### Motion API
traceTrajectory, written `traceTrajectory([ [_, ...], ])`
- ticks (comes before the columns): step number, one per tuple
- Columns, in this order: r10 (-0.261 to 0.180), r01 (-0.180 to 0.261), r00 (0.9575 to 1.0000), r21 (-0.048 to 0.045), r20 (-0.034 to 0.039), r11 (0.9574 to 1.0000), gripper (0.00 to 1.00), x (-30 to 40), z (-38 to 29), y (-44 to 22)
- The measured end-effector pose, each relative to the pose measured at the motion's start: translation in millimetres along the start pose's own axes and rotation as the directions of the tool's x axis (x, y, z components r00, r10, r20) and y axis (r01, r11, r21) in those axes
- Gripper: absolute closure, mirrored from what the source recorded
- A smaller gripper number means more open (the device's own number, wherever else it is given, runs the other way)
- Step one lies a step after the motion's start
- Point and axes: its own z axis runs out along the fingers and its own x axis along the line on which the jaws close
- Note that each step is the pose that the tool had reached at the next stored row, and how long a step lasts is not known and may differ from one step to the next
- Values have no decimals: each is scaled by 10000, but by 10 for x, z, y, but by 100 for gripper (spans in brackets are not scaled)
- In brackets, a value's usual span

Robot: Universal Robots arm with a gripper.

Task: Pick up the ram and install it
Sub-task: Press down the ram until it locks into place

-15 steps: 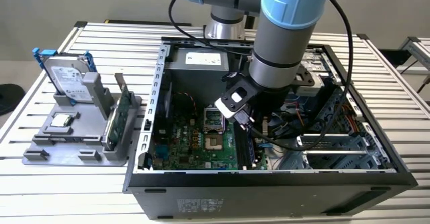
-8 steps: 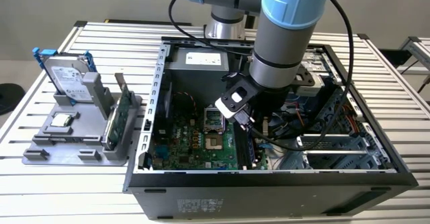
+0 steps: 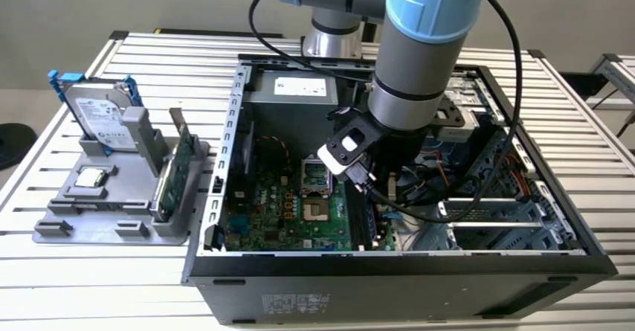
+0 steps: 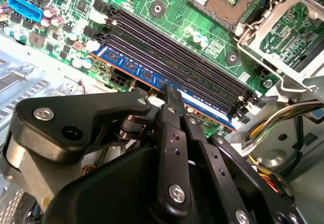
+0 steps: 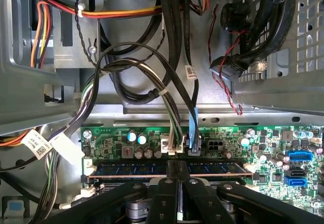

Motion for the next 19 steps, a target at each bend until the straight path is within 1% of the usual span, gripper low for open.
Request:
traceTrajectory([
  [3, 1, -1, 10000, -1, -4, 10000, 100, 0, -7, 0],
  [4, 1, -1, 10000, -2, -9, 10000, 100, 0, -15, 1],
  [5, 2, -2, 10000, -6, -29, 10000, 100, 2, -38, 2],
  [6, 2, -2, 10000, -5, -29, 10000, 100, 1, -82, 3],
  [7, 0, 0, 10000, -1, -4, 10000, 100, -3, -137, 4],
  [19, 0, 0, 10000, 1, -2, 10000, 100, -24, -682, 21],
])
